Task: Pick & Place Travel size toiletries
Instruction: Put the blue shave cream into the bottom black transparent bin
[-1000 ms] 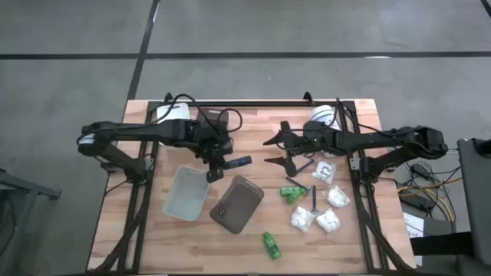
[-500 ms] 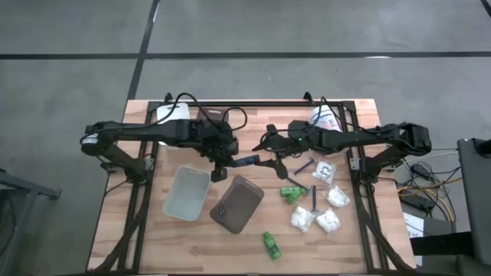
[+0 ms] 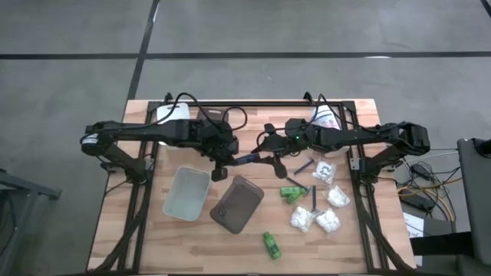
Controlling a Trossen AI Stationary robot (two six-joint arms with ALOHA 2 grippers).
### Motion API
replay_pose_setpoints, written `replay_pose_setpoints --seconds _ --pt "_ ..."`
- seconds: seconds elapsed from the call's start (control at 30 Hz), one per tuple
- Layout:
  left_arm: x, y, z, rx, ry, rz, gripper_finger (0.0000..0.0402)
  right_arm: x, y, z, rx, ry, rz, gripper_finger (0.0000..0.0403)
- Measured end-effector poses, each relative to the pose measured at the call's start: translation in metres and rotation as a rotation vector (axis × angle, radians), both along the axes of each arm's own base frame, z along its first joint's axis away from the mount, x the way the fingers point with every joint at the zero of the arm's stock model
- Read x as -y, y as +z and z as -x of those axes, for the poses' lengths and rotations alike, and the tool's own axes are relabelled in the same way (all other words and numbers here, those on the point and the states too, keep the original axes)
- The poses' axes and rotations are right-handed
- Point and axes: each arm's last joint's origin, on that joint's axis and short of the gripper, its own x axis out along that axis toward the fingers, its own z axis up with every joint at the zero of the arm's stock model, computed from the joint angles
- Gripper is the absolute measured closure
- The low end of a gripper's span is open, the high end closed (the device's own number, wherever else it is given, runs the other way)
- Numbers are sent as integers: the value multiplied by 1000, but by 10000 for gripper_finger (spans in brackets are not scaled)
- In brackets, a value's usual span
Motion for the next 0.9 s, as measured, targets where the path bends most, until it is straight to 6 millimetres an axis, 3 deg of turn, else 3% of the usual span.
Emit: replay_pose_setpoints --seconds 0.1,0.3,0.6,0.9 --pt "0 0 -1 11 -3 -18 390 0 0 1 -9 0 -1 285" --pt "-1 -2 -2 32 -15 -52 380 0 2 3 -12 -1 0 285" --pt "-2 -3 -1 113 -45 -115 310 0 1 5 -28 -10 8 276" --pt "-4 -12 44 414 11 -134 287 -1 7 9 -15 -12 14 272"
